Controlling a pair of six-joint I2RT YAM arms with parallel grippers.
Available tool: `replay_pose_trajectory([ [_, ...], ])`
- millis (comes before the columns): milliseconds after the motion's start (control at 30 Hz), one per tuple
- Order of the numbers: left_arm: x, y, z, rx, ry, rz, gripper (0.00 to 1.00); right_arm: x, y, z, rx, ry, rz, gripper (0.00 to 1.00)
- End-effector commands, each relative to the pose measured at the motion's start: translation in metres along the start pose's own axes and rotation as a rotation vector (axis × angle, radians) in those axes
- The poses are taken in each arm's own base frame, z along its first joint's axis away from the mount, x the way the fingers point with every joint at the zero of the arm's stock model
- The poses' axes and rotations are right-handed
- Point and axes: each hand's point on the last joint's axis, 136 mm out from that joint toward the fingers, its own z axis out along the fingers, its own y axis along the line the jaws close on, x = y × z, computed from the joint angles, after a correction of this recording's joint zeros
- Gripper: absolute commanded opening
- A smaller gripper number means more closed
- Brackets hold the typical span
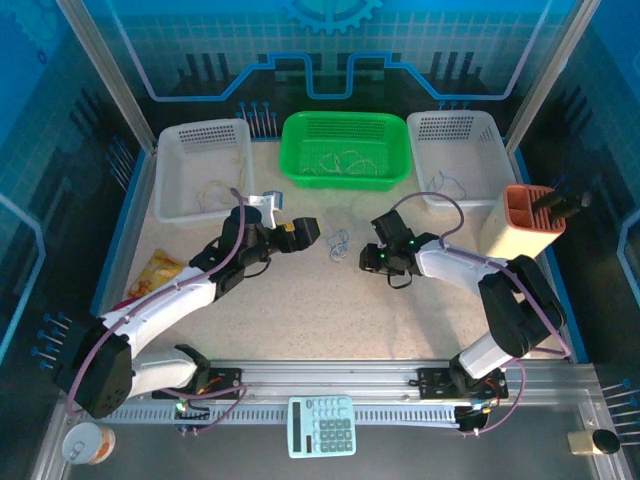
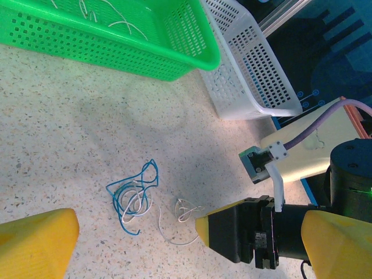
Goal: Untangle the cables
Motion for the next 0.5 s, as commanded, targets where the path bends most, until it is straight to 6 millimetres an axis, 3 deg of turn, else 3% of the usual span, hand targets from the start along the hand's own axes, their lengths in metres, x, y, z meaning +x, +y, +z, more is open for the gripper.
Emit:
replay_pose_trajectory([
  [0,-0.009,-0.008,0.001,0.032,-0.013,-0.006,0.99,0.004,0.008,0.005,-0.03,0.017,-0.011,0.24],
  [133,-0.009,-0.01,0.001,0.038,-0.015,-0.006,0.99,-0.005,0.011,-0.003,-0.043,-0.001,-0.038,0.01],
  [200,-0.011,-0.012,0.0,0.042,-0.018,-0.005,0.99,-0.011,0.008,-0.01,-0.039,-0.017,-0.051,0.0],
  [467,-0.015,-0.019,-0.003,0.065,-0.025,-0.006,0.99,-0.079,0.032,-0.083,-0.189,-0.246,-0.166,0.0],
])
